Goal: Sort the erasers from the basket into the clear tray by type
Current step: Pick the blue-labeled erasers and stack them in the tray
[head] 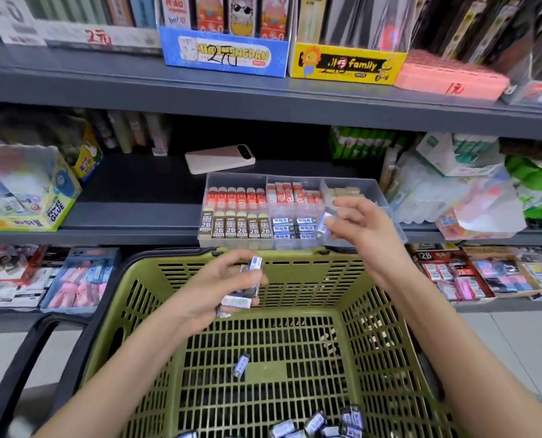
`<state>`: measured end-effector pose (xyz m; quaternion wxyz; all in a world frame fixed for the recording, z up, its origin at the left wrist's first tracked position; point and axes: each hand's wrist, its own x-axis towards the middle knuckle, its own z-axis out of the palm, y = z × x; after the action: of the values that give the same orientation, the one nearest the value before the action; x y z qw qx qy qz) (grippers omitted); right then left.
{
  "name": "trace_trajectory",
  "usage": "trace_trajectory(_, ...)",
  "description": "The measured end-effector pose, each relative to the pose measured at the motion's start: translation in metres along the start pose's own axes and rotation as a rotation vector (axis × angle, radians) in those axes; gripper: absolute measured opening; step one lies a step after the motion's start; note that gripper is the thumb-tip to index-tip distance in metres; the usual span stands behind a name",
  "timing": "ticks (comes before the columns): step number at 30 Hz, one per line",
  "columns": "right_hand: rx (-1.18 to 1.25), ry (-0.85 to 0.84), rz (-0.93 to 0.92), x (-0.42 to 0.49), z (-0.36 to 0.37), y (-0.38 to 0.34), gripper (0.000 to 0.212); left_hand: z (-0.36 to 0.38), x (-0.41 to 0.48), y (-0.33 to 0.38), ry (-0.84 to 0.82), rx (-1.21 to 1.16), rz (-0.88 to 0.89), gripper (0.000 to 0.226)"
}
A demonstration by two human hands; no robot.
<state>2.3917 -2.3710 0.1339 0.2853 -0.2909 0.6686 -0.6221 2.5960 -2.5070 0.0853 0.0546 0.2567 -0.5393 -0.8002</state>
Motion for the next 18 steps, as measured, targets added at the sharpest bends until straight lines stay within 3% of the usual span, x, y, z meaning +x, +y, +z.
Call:
trace_trajectory(4, -0.366, -0.080, -0.002, 0.038, 0.023, -0.003, 0.019, -0.001, -0.004, 0.027, 0.042, -0.076, 0.150, 0.033)
trace_trajectory(6, -0.436, -0.177, 0.051, 0.049, 0.034, 0.000, 0.022, -0.002, -0.004, 0.039, 0.058, -0.160, 0.210, 0.029)
trace_trajectory(11, -0.669, -0.418, 0.105, 0.058, 0.043, 0.002, 0.017, -0.003, 0.003, 0.051, 0.061, -0.243, 0.294, 0.062)
trace_trajectory(14, -0.694, -0.422, 0.095, 0.057, 0.044, 0.003, 0.015, -0.004, 0.006, 0.047, 0.084, -0.245, 0.285, 0.041)
trace_trajectory(18, -0.618, -0.319, 0.061, 0.053, 0.041, 0.005, 0.013, -0.005, 0.007, 0.044, 0.090, -0.253, 0.288, 0.034)
